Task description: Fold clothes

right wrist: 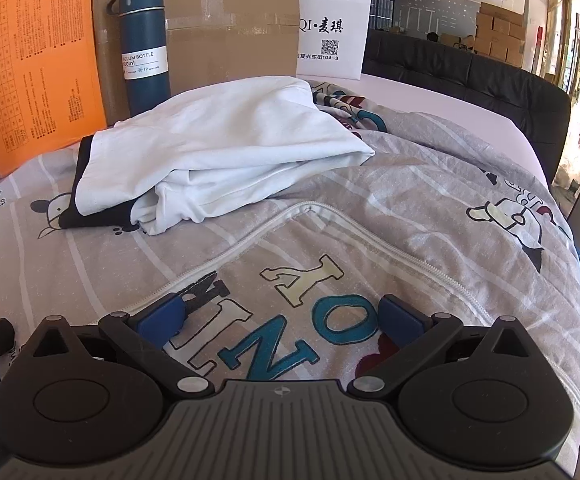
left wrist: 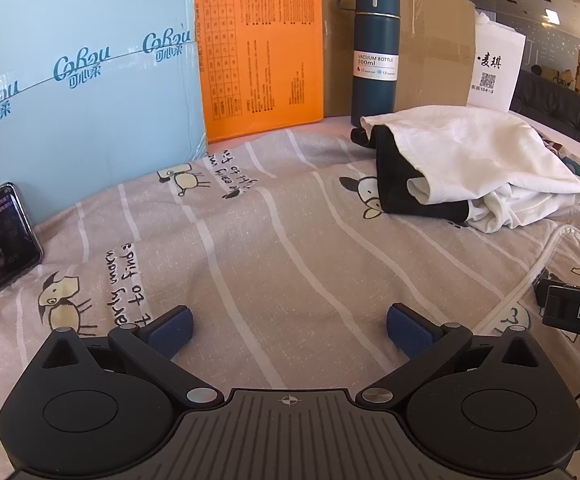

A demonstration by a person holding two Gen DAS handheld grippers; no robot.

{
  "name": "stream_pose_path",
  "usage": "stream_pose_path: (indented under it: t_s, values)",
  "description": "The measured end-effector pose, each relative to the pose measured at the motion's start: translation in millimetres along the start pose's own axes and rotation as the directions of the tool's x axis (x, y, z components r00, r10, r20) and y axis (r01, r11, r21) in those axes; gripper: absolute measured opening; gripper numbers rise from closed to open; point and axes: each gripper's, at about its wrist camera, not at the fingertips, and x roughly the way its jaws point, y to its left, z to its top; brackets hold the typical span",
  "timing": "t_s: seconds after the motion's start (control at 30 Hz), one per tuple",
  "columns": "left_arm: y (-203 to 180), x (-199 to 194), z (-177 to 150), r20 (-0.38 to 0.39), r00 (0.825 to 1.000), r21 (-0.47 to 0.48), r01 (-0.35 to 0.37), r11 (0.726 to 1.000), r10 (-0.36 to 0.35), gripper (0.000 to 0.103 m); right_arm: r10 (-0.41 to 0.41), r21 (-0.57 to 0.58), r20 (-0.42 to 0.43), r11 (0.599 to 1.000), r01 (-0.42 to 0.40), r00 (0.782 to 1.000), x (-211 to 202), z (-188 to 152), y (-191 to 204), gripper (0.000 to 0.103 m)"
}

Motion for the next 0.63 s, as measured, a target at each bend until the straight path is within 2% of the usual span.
stream_pose_path:
  t_s: [0.63]
  values:
    - [1.7,0.7,0.5,-0.003,1.000,-0.011,0.009,1.000,-0.009,0.103,0.002,0.006,0.002,1.000,-0.002,1.000,0.0,-0.7,-0.2,0.103]
